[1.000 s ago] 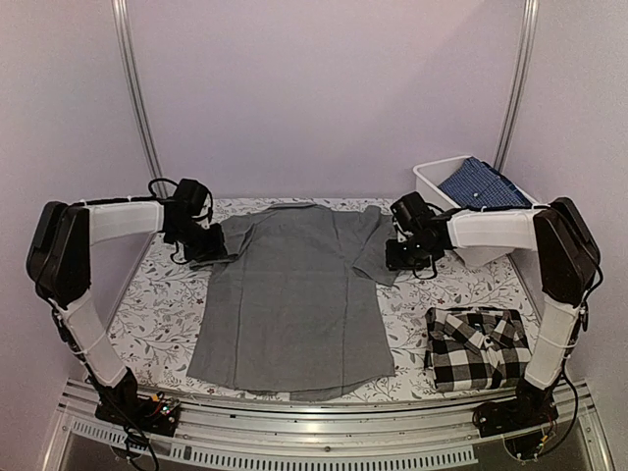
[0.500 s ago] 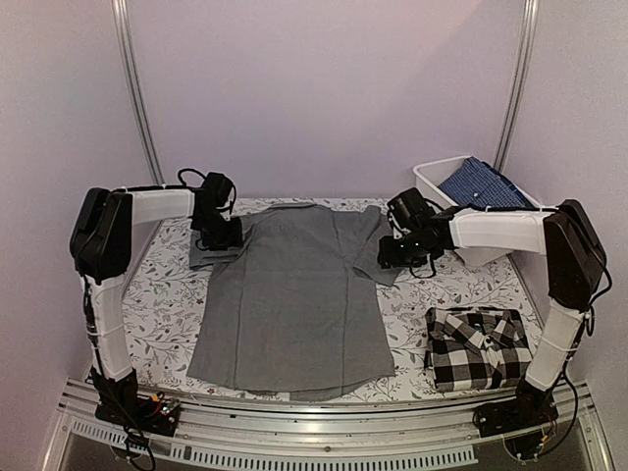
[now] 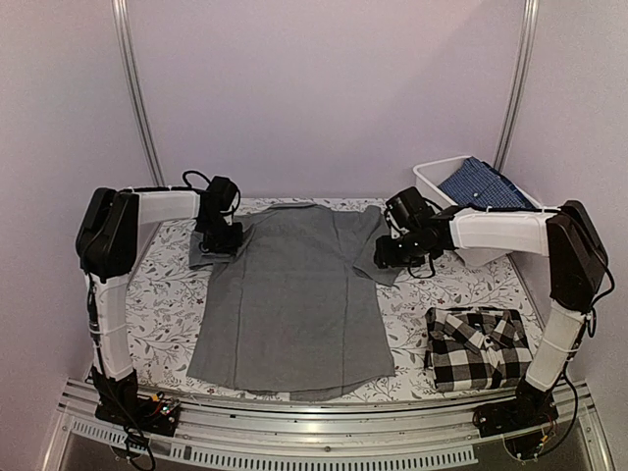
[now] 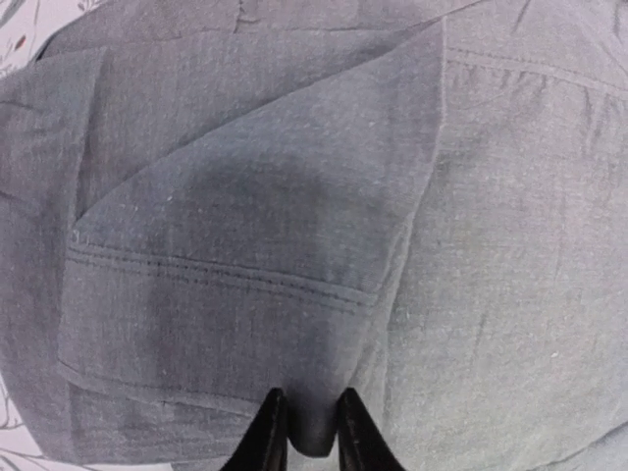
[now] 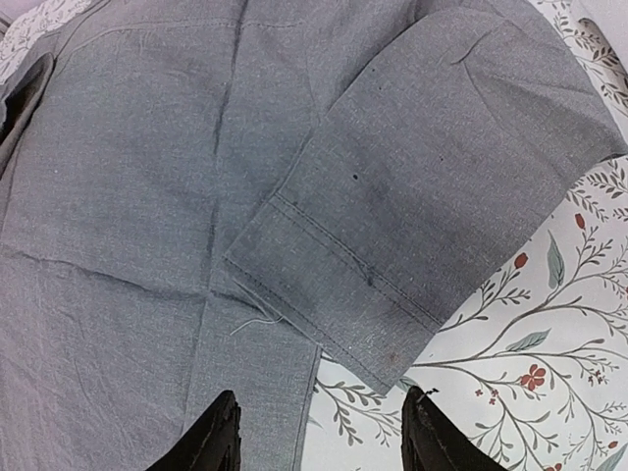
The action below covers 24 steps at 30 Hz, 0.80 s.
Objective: Fold and stack the long sleeve shirts
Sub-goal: Pick up the sleeve from the center of the board.
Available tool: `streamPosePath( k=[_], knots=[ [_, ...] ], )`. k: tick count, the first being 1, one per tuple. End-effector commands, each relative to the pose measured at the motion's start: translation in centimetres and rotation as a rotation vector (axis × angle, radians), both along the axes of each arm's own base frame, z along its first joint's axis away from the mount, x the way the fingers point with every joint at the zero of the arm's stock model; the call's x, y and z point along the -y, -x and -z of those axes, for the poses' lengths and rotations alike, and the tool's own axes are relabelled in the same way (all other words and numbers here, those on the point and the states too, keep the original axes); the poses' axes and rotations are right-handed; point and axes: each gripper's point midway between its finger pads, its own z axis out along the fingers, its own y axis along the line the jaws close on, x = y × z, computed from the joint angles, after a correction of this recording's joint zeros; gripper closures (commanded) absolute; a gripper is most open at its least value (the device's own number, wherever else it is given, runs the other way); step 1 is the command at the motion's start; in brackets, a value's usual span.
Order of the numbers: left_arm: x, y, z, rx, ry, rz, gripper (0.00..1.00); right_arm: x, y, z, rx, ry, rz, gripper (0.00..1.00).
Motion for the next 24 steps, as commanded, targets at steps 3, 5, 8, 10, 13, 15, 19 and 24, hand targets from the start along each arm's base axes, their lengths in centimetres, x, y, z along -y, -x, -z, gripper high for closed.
streamPosePath(
  k=[3, 5, 8, 10, 13, 15, 19, 24],
  knots=[
    [0.6, -1.2, -1.0, 0.032, -0.02, 0.022, 1.0, -0.9, 0.1, -1.6, 0.026, -0.019, -0.021, 0.45],
    [0.9, -1.2, -1.9, 0.044, -0.009, 0.03, 1.0, -1.0, 0.1, -1.7, 0.03, -0.02, -0.023, 0.45],
    [1.7, -1.0, -3.9, 0.071, 0.023, 0.051, 1.0, -1.3, 0.2, -2.1, 0.037, -0.022, -0.028, 0.45],
    [2.8, -0.6, -5.6, 0.085, 0.073, 0.078, 1.0, -1.6, 0.2, -2.5, 0.046, -0.025, -0.031, 0.45],
    [5.9, 0.9, -7.9, 0.082, 0.223, 0.142, 1.0, -2.5, 0.2, -3.5, 0.077, -0.046, -0.048, 0.45],
    [8.8, 2.5, -9.8, 0.069, 0.374, 0.209, 1.0, -3.6, 0.3, -4.6, 0.125, -0.079, -0.079, 0.43],
    [12.6, 4.9, -13.5, 0.051, 0.63, 0.267, 1.0, -7.5, 1.7, -8.5, 0.27, -0.197, -0.194, 0.37],
    [15.4, 6.6, -17.0, 0.035, 0.865, 0.294, 1.0, -13.1, 2.9, -12.0, 0.428, -0.284, -0.338, 0.29]
  ],
)
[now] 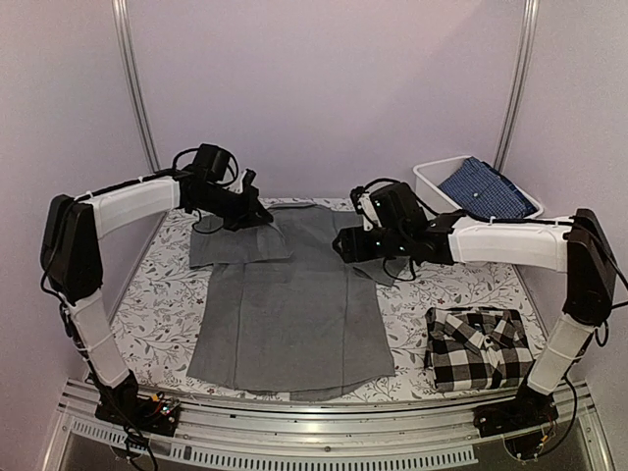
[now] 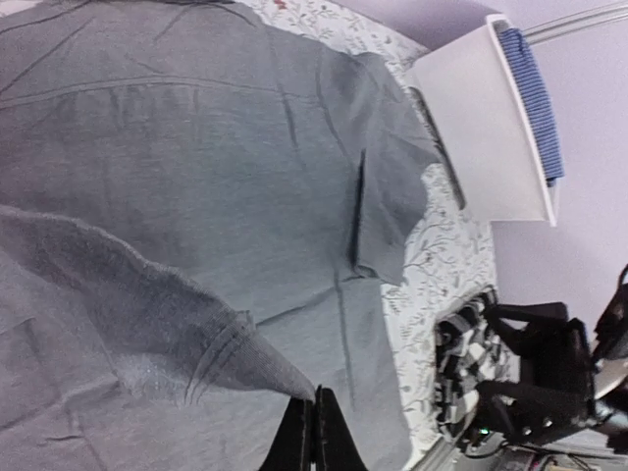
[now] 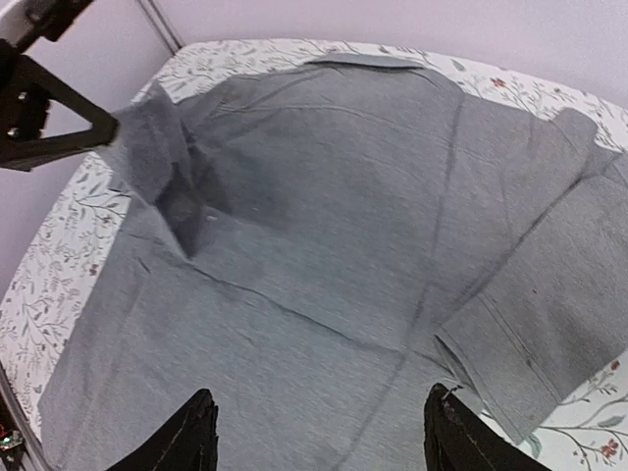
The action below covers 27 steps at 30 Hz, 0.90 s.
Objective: Fold and stack the long sleeve shirts
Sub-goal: Pick up the sleeve from the center of the board, then pass from the left arm to the right
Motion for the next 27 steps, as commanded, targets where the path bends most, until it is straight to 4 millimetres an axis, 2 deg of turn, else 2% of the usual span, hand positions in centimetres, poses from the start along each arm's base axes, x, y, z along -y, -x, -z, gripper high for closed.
streamPosePath(
  k=[1, 4, 8, 11, 14, 21, 24, 27],
  knots=[
    [3.7, 2.3, -3.3, -0.06, 0.268, 0.088, 1.0, -5.7, 0.5, -5.9, 0.208, -0.148, -0.151, 0.28],
    [4.4, 2.5, -4.2, -0.058, 0.294, 0.104, 1.0, -7.9, 0.3, -6.4, 0.254, -0.159, -0.197, 0.25],
    [5.0, 2.8, -4.8, -0.057, 0.308, 0.118, 1.0, -10.2, -0.6, -6.1, 0.287, -0.142, -0.261, 0.23],
    [5.1, 3.1, -4.9, -0.059, 0.311, 0.124, 1.0, -11.5, -1.2, -5.6, 0.295, -0.126, -0.28, 0.23],
    [5.2, 3.3, -4.9, -0.062, 0.311, 0.127, 1.0, -12.2, -1.9, -4.4, 0.28, -0.102, -0.282, 0.28],
    [5.2, 3.5, -5.1, -0.059, 0.307, 0.131, 1.0, -13.7, -3.1, -3.6, 0.279, -0.085, -0.292, 0.48],
    [5.1, 3.7, -5.1, -0.059, 0.304, 0.134, 1.0, -14.1, -3.3, -3.4, 0.279, -0.085, -0.292, 0.64],
    [4.9, 3.8, -5.0, -0.055, 0.295, 0.13, 1.0, -14.4, -3.6, -3.8, 0.276, -0.094, -0.287, 0.9]
  ],
)
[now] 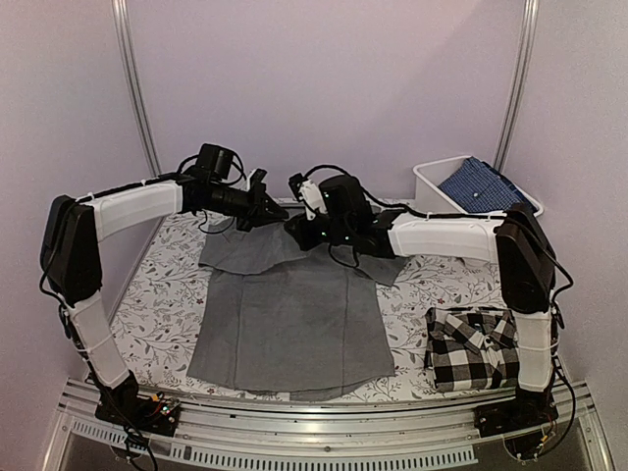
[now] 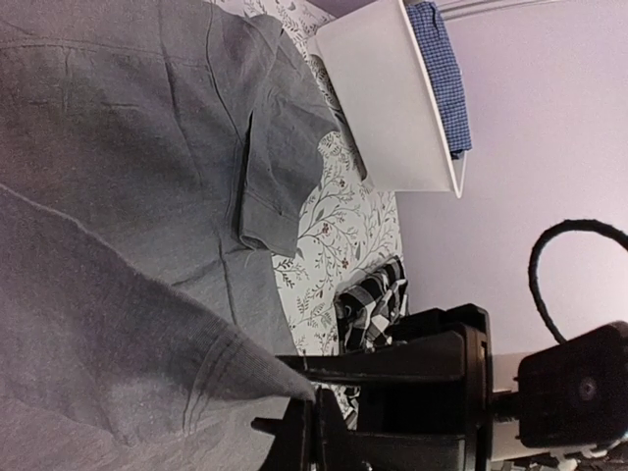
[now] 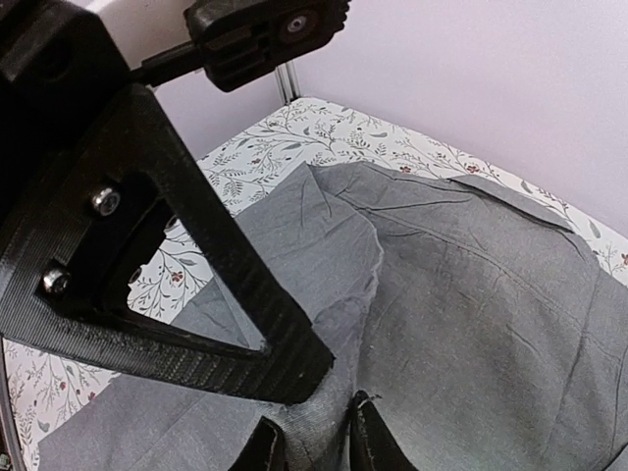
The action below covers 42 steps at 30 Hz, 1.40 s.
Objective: Fold and stack the long sleeve shirts
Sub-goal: Pass from the left arm to the right, then pick up the flattened shirt from the center of the board.
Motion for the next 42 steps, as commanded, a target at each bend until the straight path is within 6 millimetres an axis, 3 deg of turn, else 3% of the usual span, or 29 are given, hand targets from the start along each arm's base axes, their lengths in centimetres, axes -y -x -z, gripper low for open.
streamPosePath(
  k=[1, 7, 10, 14, 17, 21, 23, 25, 31, 35, 42],
  knots=[
    [0.3, 1.2, -1.6, 0.041, 0.01, 0.022, 0.99, -0.7, -0.4, -0.6, -0.006, -0.006, 0.001, 0.98],
    [-2.0, 1.4, -1.6, 0.077, -0.092, -0.042, 0.75, -0.2, -0.5, -0.3, -0.043, 0.009, 0.024, 1.0],
    [-4.3, 2.8, -1.6, 0.099, -0.161, -0.094, 0.65, -0.2, -0.4, -1.3, -0.051, 0.003, 0.03, 1.0],
    [-7.8, 5.5, -0.1, 0.097, -0.266, -0.171, 0.58, -0.2, -0.9, -2.7, -0.038, 0.018, 0.04, 1.0],
    [-10.0, 8.7, 2.5, 0.049, -0.332, -0.202, 0.58, -0.1, -1.4, -3.8, -0.019, 0.024, 0.05, 1.0],
    [-13.2, 13.9, 8.5, -0.085, -0.449, -0.233, 0.58, 0.4, -1.8, -4.9, -0.011, 0.016, 0.057, 1.0],
    [-14.1, 16.3, 10.5, -0.143, -0.482, -0.246, 0.63, 0.6, -1.9, -5.2, -0.007, 0.018, 0.06, 1.0],
    [-15.0, 18.5, 12.1, -0.194, -0.516, -0.274, 0.68, 0.8, -2.0, -5.4, -0.006, 0.021, 0.063, 1.0],
    [-17.8, 24.4, 15.8, -0.34, -0.626, -0.388, 0.69, 1.1, -1.9, -6.3, 0.001, 0.016, 0.05, 1.0],
    [-19.2, 26.6, 16.8, -0.385, -0.7, -0.442, 0.72, 1.1, -1.7, -7.1, 0.017, 0.009, 0.036, 1.0],
    [-20.9, 27.4, 17.7, -0.381, -0.804, -0.528, 0.76, 1.0, -1.3, -7.7, 0.021, -0.003, 0.006, 1.0]
  ],
)
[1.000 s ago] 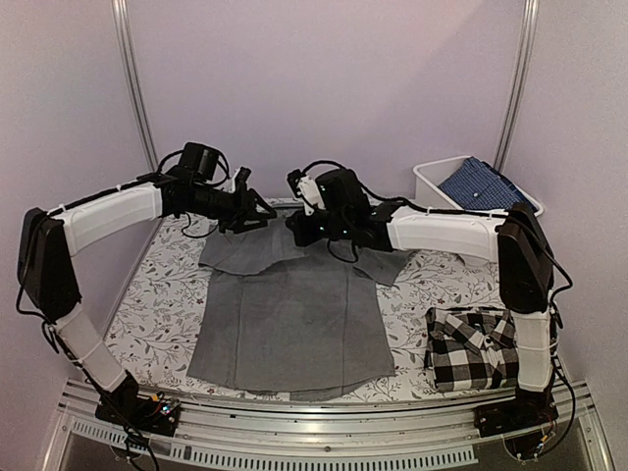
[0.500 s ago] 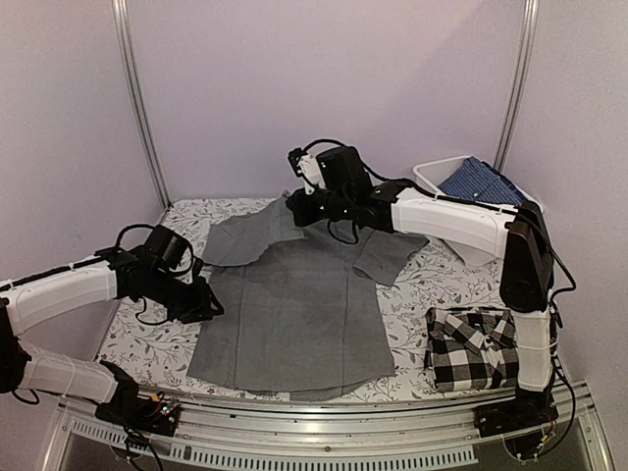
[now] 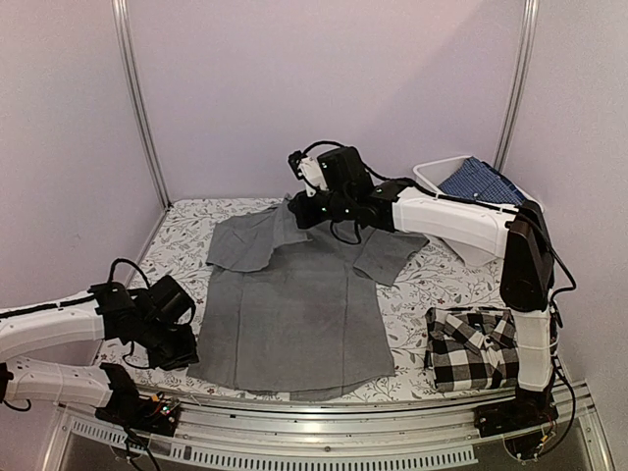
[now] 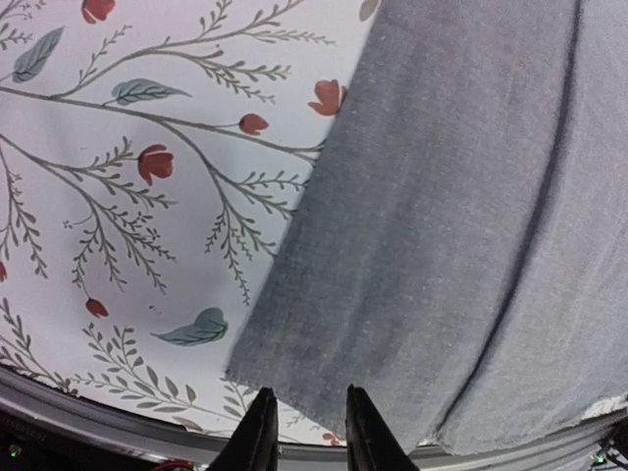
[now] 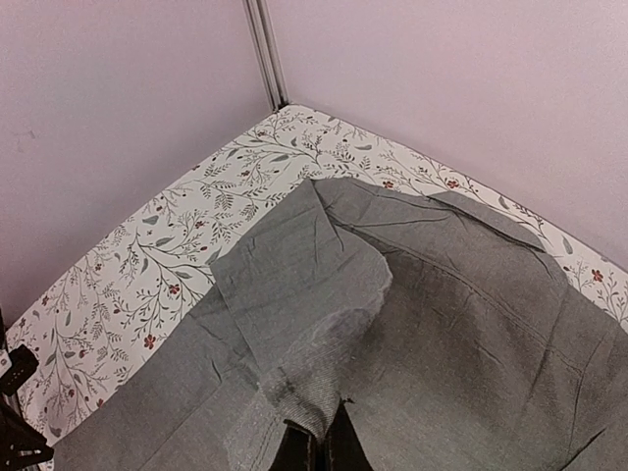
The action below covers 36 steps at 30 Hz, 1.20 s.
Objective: Fold and stack the long sleeve shirts
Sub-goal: Pick up the flattened shirt from the center of the board.
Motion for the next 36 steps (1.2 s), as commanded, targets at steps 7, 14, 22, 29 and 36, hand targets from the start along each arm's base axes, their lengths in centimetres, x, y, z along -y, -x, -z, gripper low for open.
streamPosePath(
  k=[7, 14, 22, 29, 36],
  knots=[
    [-2.2, 0.9, 2.6, -0.028, -0.106, -0.104, 0.77, 0.1, 0.7, -3.4, 0.029, -0.055, -0.048, 1.0],
    [-2.4, 1.5, 4.2, -0.053, -0.112, -0.086, 0.77, 0.4, 0.8, -3.7, 0.032, -0.058, -0.045, 1.0],
    [-1.8, 1.4, 4.6, -0.064, -0.109, -0.049, 0.92, 0.4, 0.9, -4.4, 0.035, -0.071, -0.046, 1.0],
    [-0.9, 0.3, 2.5, -0.009, -0.07, -0.035, 1.0, 0.8, 0.4, -6.2, 0.085, -0.065, -0.029, 1.0],
    [0.3, -2.4, -2.7, 0.125, -0.049, 0.007, 1.0, 2.7, -1.7, -9.2, 0.172, -0.055, 0.047, 1.0]
  ],
)
